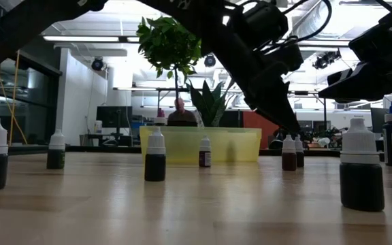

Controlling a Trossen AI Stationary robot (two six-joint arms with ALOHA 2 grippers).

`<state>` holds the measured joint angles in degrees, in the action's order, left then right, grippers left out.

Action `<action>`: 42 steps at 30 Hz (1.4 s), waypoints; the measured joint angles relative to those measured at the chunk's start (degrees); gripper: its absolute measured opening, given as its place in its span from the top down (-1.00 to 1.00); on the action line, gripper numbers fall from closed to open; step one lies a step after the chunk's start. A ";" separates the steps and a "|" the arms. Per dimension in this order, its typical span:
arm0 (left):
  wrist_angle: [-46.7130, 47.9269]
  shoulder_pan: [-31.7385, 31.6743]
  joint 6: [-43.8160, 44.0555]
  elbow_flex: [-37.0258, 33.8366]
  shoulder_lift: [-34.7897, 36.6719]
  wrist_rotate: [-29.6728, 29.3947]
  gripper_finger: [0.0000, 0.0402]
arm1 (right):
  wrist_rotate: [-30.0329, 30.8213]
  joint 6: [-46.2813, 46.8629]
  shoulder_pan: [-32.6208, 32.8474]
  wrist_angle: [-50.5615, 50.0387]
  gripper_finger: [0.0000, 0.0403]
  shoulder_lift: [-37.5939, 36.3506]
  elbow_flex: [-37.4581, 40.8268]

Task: Pick & Place food coloring
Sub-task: Put the small red food coloring bottle into the yellow bin

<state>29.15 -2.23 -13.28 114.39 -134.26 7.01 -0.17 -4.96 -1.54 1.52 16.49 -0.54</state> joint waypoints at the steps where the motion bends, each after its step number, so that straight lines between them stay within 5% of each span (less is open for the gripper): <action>1: -0.43 -0.01 0.00 -0.41 0.00 -0.07 0.13 | 0.01 -0.01 0.00 0.00 1.00 0.00 0.00; 29: -6.18 0.01 2.60 -2.12 -2.40 -0.51 0.14 | 0.00 0.00 0.01 0.00 1.00 -0.02 0.00; 42: -5.93 0.01 2.66 -2.12 -2.40 -1.18 0.62 | -0.01 0.00 0.01 0.00 1.00 -0.02 0.00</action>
<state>23.22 -2.22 -10.61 112.27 -136.66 5.83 -0.19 -4.96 -1.53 1.52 16.47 -0.54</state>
